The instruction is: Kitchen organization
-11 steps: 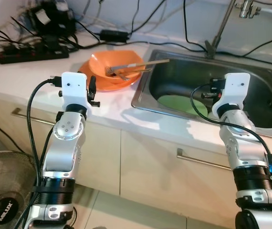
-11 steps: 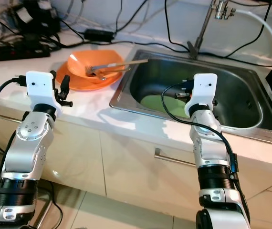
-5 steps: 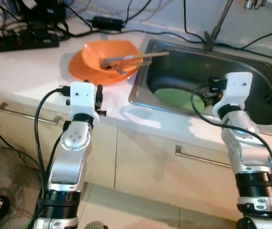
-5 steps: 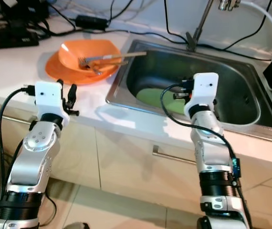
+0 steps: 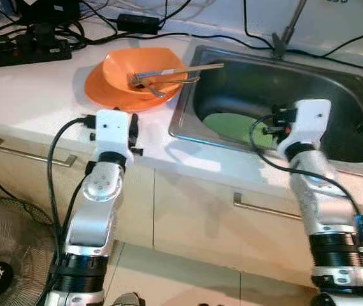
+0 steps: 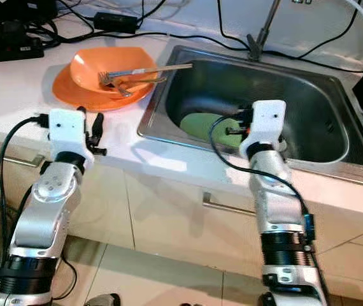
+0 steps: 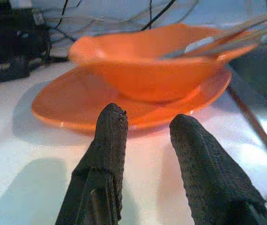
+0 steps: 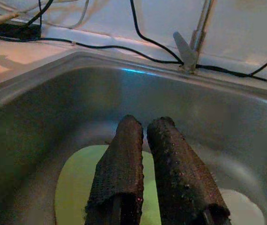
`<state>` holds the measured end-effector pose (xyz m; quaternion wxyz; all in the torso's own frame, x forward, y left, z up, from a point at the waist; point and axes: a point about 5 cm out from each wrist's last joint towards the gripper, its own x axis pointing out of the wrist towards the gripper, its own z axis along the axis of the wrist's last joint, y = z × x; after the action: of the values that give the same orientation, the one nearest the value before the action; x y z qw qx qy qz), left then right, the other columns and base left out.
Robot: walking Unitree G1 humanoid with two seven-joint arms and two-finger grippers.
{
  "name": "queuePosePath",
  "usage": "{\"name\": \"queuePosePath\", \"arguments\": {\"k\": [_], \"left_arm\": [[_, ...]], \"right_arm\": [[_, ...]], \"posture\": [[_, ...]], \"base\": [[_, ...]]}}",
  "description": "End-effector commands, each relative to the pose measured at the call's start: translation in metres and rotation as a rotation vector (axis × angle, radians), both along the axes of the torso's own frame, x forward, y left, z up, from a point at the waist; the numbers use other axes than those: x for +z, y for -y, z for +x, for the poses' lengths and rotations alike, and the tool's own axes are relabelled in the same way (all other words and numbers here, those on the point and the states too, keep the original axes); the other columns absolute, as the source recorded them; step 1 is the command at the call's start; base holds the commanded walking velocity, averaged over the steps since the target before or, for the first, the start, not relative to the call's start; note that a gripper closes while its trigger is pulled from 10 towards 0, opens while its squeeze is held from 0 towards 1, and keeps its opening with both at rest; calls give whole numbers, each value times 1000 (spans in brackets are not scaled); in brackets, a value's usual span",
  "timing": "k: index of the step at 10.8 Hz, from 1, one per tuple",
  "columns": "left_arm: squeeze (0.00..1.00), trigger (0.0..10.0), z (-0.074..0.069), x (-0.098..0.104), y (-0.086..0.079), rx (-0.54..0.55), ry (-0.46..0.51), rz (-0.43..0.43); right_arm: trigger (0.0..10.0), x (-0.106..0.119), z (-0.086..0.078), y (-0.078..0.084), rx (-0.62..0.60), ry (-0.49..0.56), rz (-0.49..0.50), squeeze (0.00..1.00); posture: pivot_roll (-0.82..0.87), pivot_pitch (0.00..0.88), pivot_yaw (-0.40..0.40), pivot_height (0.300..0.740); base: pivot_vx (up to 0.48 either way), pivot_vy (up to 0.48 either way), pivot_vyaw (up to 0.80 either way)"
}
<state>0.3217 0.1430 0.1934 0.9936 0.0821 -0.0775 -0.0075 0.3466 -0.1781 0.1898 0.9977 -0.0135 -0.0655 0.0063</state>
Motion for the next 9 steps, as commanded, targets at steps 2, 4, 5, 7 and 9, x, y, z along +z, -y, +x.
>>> {"name": "queuePosePath", "arguments": {"k": [2, 4, 5, 7, 9], "left_arm": [[0, 10000, 6, 11, 4, -36, 36, 23], [0, 10000, 13, 17, 6, -60, 55, 56], [0, 10000, 14, 20, 9, -86, 71, 91], [0, 10000, 13, 28, 17, -162, 124, 192], [0, 10000, 6, 35, 36, -287, 208, 389]], "right_arm": [[10000, 0, 4, -3, -8, 3, 25, 0], [10000, -5, 9, -9, -20, -3, 57, 0], [10000, -5, 10, -12, -18, 2, 66, 0], [10000, -4, 13, -17, -12, 12, 81, 0], [10000, -6, 17, -19, -14, 17, 88, 0]], "posture": [[201, 126, -57, 740], [212, 72, -29, 740], [219, 60, -23, 740], [231, 35, -12, 740], [236, 15, -7, 740]], "base": [[0, 0, 0], [0, 0, 0], [0, 0, 0], [0, 0, 0], [0, 0, 0]]}}
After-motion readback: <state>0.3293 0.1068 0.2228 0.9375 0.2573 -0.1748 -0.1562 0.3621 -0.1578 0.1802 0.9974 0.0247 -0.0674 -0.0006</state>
